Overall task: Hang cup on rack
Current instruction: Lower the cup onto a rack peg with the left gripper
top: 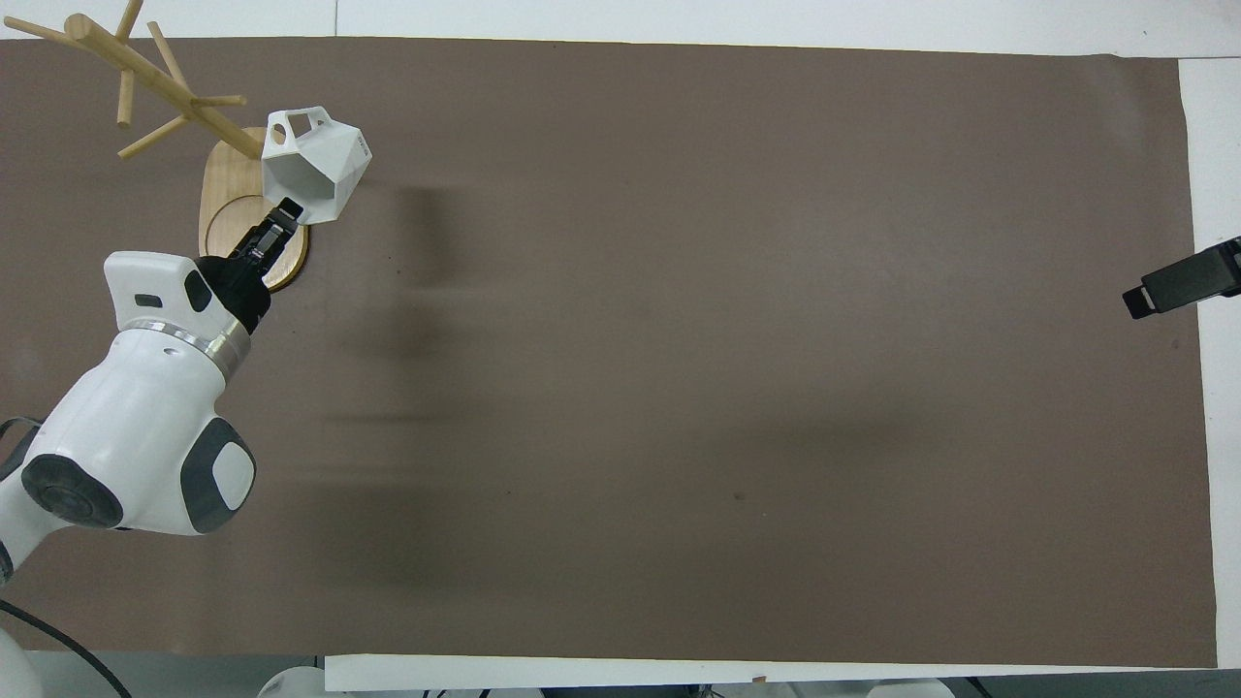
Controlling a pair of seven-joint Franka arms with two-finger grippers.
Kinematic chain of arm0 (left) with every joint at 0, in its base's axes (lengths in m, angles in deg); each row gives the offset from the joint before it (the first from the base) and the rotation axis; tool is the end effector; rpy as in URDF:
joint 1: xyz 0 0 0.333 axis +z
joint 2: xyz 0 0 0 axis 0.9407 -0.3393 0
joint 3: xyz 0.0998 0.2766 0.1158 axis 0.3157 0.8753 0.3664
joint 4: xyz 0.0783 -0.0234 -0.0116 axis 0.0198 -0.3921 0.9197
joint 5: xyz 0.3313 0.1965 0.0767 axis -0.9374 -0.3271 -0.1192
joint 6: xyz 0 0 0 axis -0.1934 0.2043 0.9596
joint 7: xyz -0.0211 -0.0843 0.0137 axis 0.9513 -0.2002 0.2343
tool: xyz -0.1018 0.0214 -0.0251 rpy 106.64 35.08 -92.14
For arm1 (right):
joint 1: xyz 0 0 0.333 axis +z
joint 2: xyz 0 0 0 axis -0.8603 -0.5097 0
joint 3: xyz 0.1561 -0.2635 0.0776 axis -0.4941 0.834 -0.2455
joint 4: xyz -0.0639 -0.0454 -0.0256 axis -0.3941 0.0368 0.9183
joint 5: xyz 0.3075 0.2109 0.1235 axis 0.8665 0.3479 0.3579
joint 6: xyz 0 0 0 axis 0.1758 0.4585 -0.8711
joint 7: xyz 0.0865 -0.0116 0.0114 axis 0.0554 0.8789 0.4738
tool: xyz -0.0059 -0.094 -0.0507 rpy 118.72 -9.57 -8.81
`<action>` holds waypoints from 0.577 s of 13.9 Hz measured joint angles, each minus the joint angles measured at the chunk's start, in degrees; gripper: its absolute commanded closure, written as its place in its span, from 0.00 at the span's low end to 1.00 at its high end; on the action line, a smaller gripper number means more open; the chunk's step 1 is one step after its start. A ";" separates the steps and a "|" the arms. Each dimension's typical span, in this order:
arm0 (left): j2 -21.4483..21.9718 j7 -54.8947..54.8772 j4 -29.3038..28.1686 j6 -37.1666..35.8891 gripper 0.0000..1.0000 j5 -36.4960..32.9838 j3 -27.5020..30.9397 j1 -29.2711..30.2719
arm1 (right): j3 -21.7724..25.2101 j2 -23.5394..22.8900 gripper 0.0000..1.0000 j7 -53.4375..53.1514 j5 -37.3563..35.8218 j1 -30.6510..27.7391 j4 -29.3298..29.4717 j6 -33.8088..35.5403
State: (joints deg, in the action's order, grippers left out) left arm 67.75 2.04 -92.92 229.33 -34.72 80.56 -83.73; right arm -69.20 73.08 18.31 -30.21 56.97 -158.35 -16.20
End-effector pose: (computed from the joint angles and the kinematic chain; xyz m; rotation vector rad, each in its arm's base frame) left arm 0.4984 -0.1222 0.3871 2.3403 0.7545 1.0493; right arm 0.5386 -0.0389 0.6462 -3.0663 -0.3112 0.2455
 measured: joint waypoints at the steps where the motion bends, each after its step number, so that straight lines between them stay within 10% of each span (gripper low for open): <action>1: -1.09 0.15 0.63 0.36 1.00 0.00 -0.04 0.48 | -0.40 -0.01 0.00 -2.48 -0.79 0.06 0.18 0.36; 8: -6.14 0.95 5.55 0.65 1.00 0.00 -0.17 2.00 | -1.22 -0.08 0.00 -7.14 -1.78 0.42 -2.37 -2.51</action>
State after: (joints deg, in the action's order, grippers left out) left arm 61.61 2.99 -87.37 229.98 -34.72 80.39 -81.73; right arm -70.42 73.01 11.16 -31.99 57.39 -160.73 -18.71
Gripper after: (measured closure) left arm 0.960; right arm 0.000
